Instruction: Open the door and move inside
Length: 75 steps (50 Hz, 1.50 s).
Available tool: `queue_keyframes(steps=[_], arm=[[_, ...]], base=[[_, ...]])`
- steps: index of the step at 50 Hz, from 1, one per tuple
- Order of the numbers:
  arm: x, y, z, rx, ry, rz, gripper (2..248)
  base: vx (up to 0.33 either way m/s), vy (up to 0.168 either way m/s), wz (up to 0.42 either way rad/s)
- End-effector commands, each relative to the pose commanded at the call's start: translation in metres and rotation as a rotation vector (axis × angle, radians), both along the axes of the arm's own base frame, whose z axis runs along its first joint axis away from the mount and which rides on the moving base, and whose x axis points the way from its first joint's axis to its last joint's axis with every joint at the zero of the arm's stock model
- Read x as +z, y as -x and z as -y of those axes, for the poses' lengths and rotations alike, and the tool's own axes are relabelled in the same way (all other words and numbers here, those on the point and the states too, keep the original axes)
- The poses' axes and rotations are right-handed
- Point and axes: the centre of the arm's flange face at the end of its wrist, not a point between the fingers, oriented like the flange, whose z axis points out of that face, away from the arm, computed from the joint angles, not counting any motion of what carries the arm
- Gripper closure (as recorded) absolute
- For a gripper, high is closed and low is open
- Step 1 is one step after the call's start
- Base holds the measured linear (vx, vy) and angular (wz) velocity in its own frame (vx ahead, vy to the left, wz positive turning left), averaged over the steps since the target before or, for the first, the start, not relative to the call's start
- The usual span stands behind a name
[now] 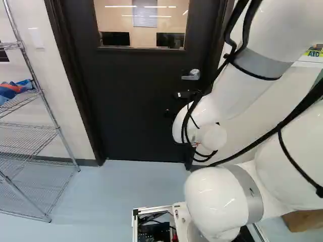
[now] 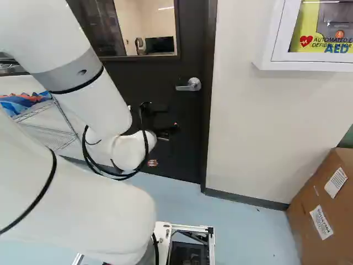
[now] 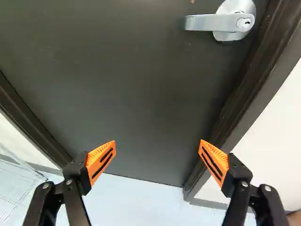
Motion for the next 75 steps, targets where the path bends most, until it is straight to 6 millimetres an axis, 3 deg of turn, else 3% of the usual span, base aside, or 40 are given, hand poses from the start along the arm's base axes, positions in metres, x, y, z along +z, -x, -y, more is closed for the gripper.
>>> queue_keyframes(steps=[20,75], arm=[[0.006,-0.016,0.0,0.0,0.0,0.007,3],[0.065,-0.095,0.0,0.0,0.0,0.135,3]], base=[[0.002,0.0,0.0],[0.0,0.0,0.0]])
